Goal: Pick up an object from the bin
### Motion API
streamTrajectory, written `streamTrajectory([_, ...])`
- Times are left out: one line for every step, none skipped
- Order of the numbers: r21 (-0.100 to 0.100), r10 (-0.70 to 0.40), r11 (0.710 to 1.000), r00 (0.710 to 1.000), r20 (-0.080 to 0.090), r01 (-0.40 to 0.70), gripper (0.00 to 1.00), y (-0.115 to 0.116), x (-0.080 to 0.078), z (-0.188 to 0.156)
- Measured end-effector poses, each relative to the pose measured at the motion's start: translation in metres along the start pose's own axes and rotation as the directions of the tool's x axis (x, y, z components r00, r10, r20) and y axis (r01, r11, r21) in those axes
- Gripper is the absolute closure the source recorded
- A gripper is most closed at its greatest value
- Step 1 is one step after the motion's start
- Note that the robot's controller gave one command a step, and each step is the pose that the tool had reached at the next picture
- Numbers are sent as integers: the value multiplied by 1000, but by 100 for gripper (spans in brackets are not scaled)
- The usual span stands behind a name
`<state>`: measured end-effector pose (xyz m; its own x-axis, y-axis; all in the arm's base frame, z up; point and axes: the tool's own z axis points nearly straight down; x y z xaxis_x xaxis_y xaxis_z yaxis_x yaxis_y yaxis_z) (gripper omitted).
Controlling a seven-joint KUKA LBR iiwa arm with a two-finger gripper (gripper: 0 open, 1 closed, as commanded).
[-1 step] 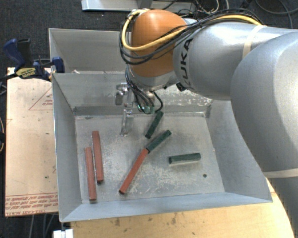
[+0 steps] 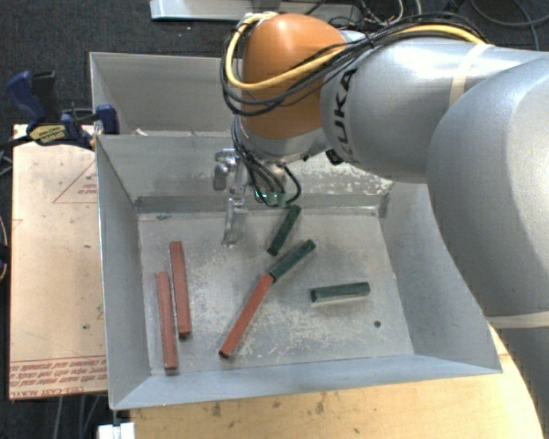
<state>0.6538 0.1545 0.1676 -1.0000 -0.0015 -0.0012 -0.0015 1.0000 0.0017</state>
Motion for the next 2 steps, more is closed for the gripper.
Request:
streamTrajectory([-1,-24,1000,1000,4,24,0,-3,3,3])
streamTrajectory([1,-251,968,968,5,251,0,-64,16,65])
